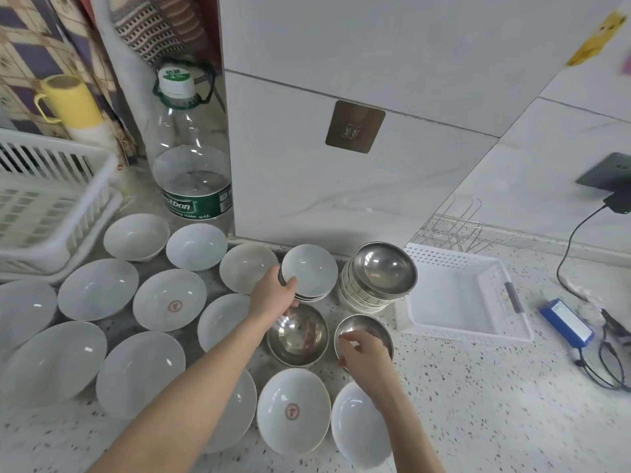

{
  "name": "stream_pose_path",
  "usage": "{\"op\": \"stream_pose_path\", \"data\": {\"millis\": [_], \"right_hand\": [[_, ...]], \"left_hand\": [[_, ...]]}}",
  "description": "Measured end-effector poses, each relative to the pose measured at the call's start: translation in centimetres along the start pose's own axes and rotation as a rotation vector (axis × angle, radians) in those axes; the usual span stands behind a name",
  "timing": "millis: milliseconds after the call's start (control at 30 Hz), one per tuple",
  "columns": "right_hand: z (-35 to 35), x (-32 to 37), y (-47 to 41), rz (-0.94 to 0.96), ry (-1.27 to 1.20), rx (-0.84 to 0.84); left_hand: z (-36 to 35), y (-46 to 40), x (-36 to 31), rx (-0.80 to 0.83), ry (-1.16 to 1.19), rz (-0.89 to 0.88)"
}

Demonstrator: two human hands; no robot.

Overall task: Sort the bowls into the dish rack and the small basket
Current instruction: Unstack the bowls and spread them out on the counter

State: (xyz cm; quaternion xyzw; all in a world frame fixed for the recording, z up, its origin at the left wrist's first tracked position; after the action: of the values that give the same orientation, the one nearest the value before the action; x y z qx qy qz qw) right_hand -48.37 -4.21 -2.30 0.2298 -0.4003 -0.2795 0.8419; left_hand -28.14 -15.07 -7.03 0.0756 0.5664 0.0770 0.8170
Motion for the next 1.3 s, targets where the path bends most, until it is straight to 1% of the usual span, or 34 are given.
{"op": "stream_pose_path", "data": {"millis": [167,367,467,567,767,867,933,1000,1067,1167,1300], "right_hand": [[-0.6,-1.3,-0.3,-0.069,-0.049,0.003],[-1.3,-1.6,-0.9,-0.124,-0.091,0.031],[-1.2,-1.0,-1.1,-0.111,-0.125,-0.016],[-0.6,-0.1,-1.3,-0.083,-0.162,-0.080],[-0.4,1.5,-1.9,-0.045,-0.266,-0.071],[-0.5,2.1,-2.5,-0.056,-0.260,-0.077],[-1.0,2.3,-3.2,-0.093,-0.242,-0.050],[-1.6,2.9,-3.9,-0.116,-0.227,-0.023],[-1.8,3.9,-4.6,-0.116,-0.189,-0.034],[-2.4,5.2,-5.8,-0.163,-0.118,-0.022],[-3.0,6.1,-7.4,-0.224,-0.029,-0.004]], "left_hand": [[-0.4,-0.7,-0.7,0.030,-0.002,-0.053],[-0.8,-0.6,-0.6,0.098,0.028,-0.011],[-0.7,-0.9,-0.8,0.128,0.008,-0.013],[-0.6,-1.2,-1.2,0.111,0.058,-0.027],[0.0,-1.2,-1.6,0.073,0.143,-0.053],[1.0,-0.6,-1.8,0.027,0.245,-0.063],[2.0,0.2,-1.8,-0.022,0.341,-0.071],[3.1,1.2,-1.7,-0.090,0.456,-0.079],[4.5,2.0,-1.6,-0.170,0.539,-0.090],[6.0,2.5,-1.0,-0.240,0.579,-0.072],[6.8,2.5,0.0,-0.267,0.604,-0.032]]}}
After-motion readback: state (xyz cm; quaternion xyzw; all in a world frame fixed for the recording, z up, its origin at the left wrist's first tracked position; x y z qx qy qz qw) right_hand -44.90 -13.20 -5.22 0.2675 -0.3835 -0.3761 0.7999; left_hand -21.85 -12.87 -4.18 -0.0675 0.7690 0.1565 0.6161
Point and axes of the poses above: each hand's wrist, its own y-axis away from the middle knuckle, its own z-axis out of the back of the hand, x = y × z, the point moved 10 cm from there along -y, towards the middle knuckle, and after that the axes turned 13 degrees about -z, right-handed, at the moved point
